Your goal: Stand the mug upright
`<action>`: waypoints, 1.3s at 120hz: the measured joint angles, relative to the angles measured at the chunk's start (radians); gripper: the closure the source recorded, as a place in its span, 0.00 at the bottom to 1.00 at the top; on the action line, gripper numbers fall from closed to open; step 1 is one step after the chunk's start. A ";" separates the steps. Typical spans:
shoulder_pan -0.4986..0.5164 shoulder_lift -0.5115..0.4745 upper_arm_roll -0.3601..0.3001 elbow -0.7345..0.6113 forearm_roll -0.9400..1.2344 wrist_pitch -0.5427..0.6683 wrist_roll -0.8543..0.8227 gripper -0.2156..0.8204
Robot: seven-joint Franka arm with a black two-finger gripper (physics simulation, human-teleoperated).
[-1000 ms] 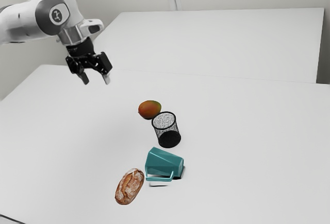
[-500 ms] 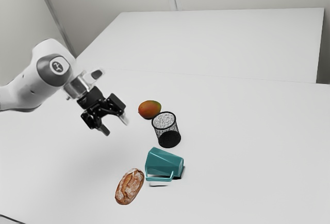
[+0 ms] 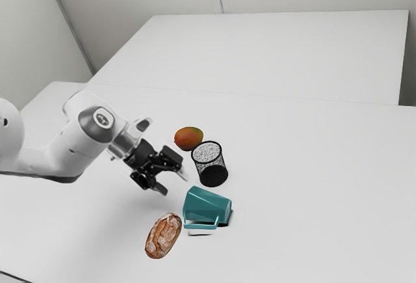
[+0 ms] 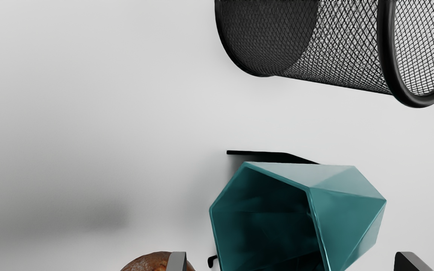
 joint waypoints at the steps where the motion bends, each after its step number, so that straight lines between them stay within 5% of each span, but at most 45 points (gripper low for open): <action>1: -0.001 0.001 0.000 -0.002 -0.005 0.004 0.004 0.21; 58: -0.033 0.030 -0.006 -0.037 -0.296 0.056 0.281 0.21; 156: -0.058 0.031 -0.052 -0.084 -0.470 -0.006 0.547 0.25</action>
